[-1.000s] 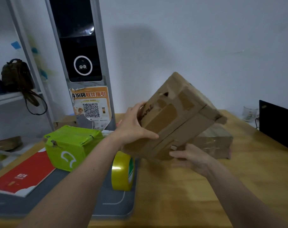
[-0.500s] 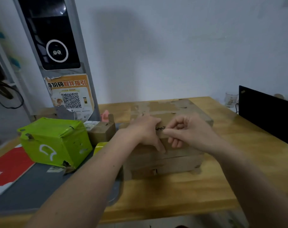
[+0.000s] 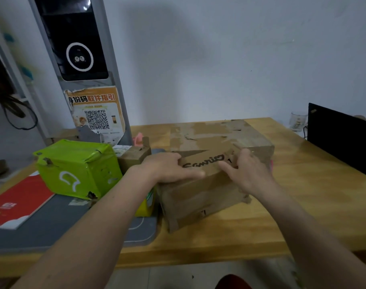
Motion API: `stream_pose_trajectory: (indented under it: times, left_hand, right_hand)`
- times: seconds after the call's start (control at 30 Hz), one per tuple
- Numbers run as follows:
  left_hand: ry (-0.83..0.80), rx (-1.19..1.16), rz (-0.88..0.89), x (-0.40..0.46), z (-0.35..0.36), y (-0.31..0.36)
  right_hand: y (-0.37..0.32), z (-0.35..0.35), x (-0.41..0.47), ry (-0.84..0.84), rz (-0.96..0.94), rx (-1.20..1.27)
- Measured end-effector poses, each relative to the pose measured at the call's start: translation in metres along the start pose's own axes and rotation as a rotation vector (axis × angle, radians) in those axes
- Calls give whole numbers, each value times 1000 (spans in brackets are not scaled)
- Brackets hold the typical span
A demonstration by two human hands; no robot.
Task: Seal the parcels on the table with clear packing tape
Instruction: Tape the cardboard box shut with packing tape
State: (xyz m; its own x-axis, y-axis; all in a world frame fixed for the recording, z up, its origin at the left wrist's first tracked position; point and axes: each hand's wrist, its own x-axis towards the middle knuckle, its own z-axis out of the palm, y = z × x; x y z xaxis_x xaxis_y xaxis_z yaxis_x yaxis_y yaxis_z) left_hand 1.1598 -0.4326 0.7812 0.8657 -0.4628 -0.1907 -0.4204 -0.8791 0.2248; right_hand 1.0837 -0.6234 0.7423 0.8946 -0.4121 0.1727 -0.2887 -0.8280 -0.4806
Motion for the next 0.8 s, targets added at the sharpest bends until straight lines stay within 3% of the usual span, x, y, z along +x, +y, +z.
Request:
stream_pose_trajectory:
  times: [0.07,0.2,0.3,0.4,0.5,0.67,0.73,0.8]
  left_hand:
    - [-23,-158,38,-6,-4,7]
    - [-334,-606,43,-5,9,8]
    - [-502,-693,94,0,21,7]
    - [-537,-655,147,1,23,5]
    - [-320,-457,123,5,19,3]
    - [536,-396,-71,13,8,-14]
    - [564,-472,-7,15,10,-22]
    - [316,-647,83,18,16,-30]
  right_hand:
    - [-4,-1,-1,-47,-11,1]
    - [-12,-11,2,-281,-36,43]
    - [-16,-16,6,-432,-99,-42]
    - [-19,-20,13,-561,-143,-179]
    - [-23,-26,22,-640,-196,-240]
    - [-25,-32,32,-682,-318,-256]
    - [-31,-32,35,-709,-373,-272]
    - [-36,-30,39,-720,-416,-298]
